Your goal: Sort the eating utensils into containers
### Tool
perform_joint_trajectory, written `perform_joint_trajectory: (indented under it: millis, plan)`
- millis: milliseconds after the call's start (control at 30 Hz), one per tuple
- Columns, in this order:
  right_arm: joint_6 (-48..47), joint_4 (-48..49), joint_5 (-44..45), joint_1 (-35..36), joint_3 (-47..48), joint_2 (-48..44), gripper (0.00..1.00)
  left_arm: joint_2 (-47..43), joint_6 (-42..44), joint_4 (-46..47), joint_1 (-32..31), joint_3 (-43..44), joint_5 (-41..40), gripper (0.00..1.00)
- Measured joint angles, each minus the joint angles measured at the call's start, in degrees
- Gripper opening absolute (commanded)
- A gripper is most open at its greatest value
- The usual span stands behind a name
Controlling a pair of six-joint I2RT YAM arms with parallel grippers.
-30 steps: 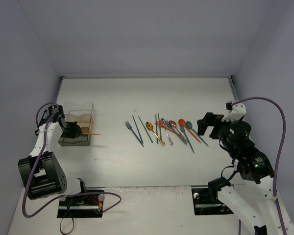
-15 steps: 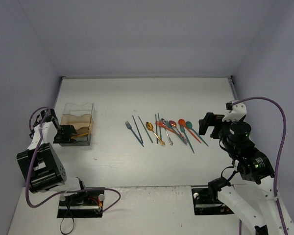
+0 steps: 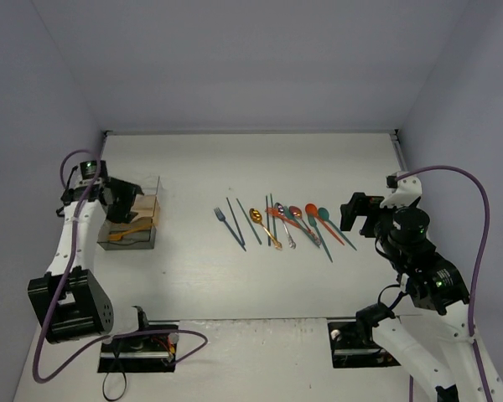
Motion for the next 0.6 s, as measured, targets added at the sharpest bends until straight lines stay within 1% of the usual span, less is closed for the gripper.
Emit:
perform_joint_trajectory:
  millis: [167,267,333,433,600]
  plan:
    - [0.0,0.0,0.4,0.0,0.0,0.1,1.00,2.1,4.3,-0.5,-19.2,7.1,-4.0,0.54]
    - [0.0,0.0,0.7,0.0,0.0,0.7,1.00,6.6,5.0,-1.3,-28.2,8.6,-7.7,0.54]
    - [0.0,0.0,0.8,0.0,0.0,1.2,1.00,10.8,5.0,-1.8,-32.3,9.2,-10.1,0.54]
    - [0.0,0.0,1.1,0.0,0.0,1.5,1.00,17.7,4.4,-3.2,-36.5,10.8,-13.3,0.54]
    - [0.0,0.0,1.4,0.0,0.0,1.5,1.00,28.5,2.9,-3.3,-40.6,15.3,-16.7,0.54]
